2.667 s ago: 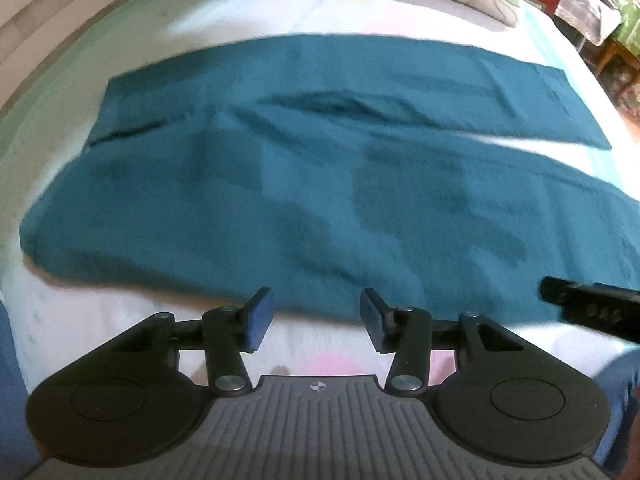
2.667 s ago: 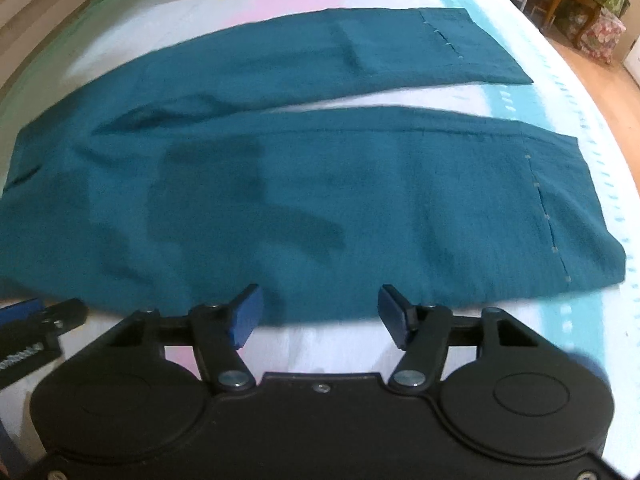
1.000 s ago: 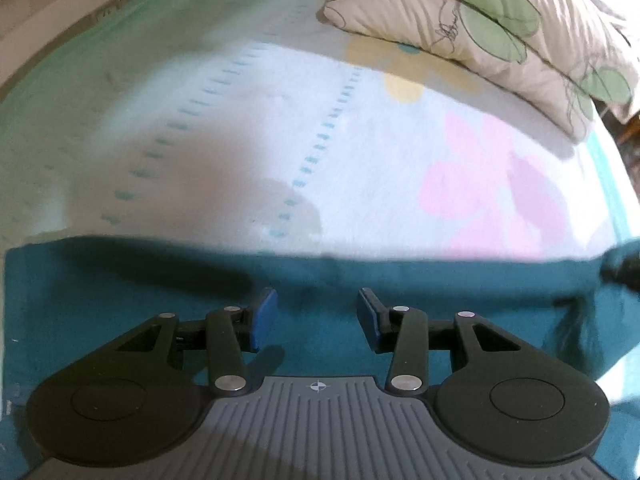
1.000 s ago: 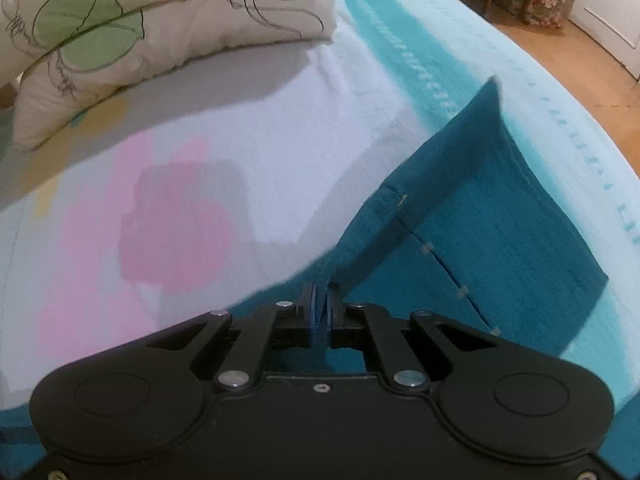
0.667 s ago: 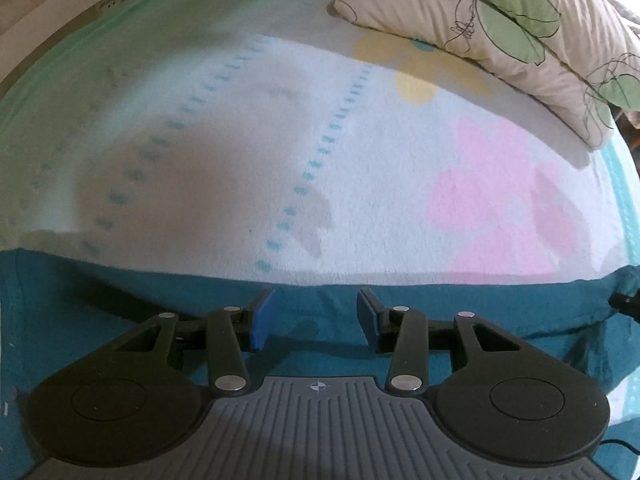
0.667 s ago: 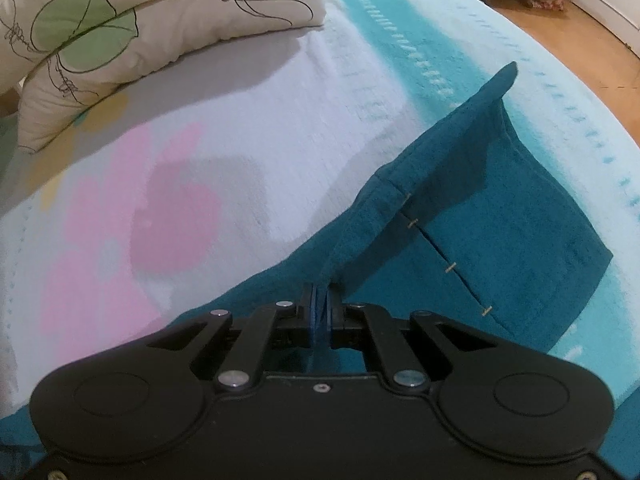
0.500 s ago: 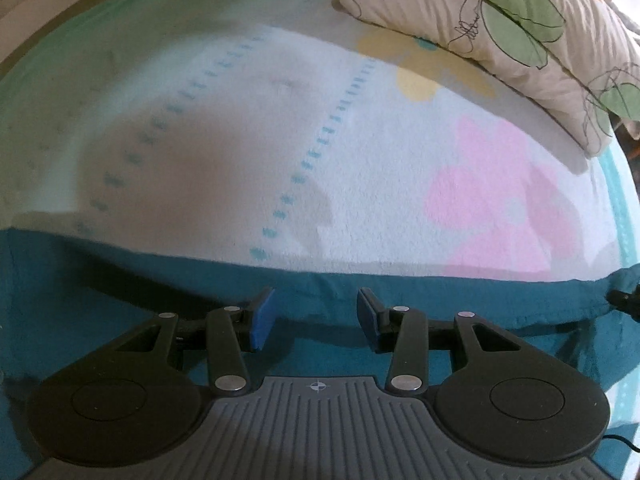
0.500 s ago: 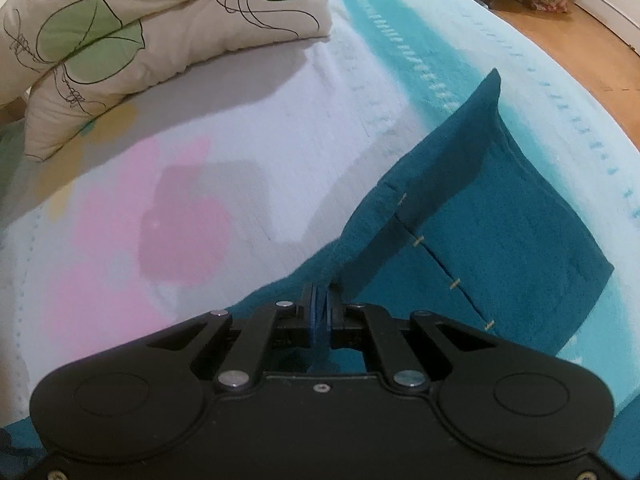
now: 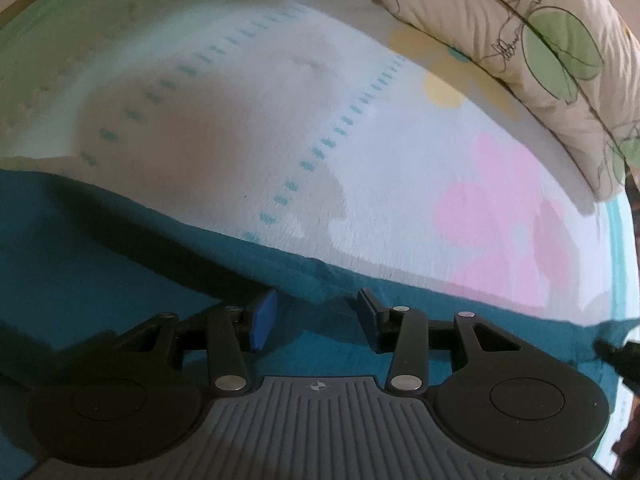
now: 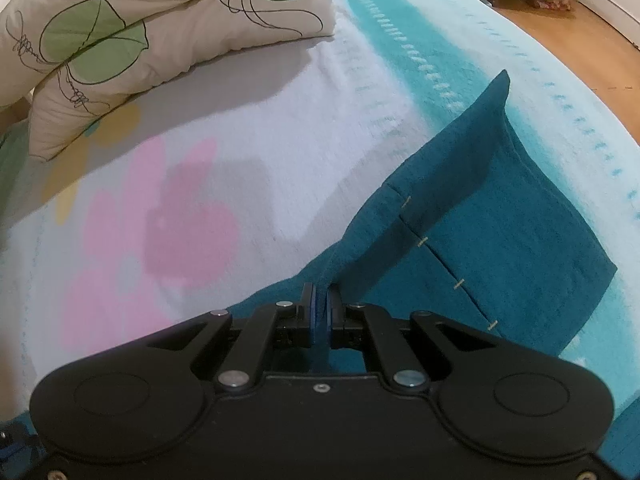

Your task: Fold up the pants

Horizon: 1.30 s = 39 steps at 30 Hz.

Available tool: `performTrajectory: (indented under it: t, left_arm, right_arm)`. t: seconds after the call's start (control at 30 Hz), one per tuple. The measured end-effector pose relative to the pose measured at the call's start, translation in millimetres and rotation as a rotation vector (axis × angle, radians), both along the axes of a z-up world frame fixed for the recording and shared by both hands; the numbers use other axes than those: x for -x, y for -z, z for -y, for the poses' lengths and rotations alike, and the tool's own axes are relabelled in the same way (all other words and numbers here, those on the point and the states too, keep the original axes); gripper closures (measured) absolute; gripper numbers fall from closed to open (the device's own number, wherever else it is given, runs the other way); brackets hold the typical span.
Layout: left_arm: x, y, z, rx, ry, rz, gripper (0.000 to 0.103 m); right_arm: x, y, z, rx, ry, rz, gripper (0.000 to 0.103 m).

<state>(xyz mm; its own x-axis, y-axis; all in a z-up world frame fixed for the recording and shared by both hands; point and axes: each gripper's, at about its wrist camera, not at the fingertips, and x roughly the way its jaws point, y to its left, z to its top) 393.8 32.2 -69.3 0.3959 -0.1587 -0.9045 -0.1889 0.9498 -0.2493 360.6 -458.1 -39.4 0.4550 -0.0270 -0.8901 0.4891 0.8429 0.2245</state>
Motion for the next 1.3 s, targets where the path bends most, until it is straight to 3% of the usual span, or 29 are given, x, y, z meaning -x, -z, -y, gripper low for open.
performTrajectory:
  t: [0.37,0.4,0.43,0.47,0.7,1.03,1.17,1.3]
  left_arm:
    - [-12,17,3,0.019,-0.081,-0.049,0.061]
    - [-11,19,2,0.023,-0.098,-0.046,0.065]
    - [-11,18,1,0.012,-0.117,-0.040,0.088]
    - [-9,17,1,-0.009,-0.131,-0.037,0.100]
    - [23,-34,18,-0.145,0.001,0.085,0.100]
    - [117,-99,22,-0.195,0.128,0.179,0.100]
    - [167,-107,23,-0.220,0.173,0.207,0.100]
    - [209,-103,22,-0.249,0.202,0.204,0.100]
  right_arm:
    - [8,5,1,-0.008,-0.007,-0.002,0.095]
    - [9,5,2,-0.009,-0.009,-0.003,0.095]
    - [10,4,2,-0.009,-0.010,-0.002,0.095]
    - [10,3,2,-0.010,-0.010,-0.001,0.095]
    - [39,-26,1,-0.005,-0.021,0.048,0.095]
    - [155,-86,5,-0.036,-0.023,0.106,0.095]
    - [206,-91,0,-0.050,-0.026,0.095,0.095]
    - [248,-76,-11,-0.059,-0.040,0.039,0.095]
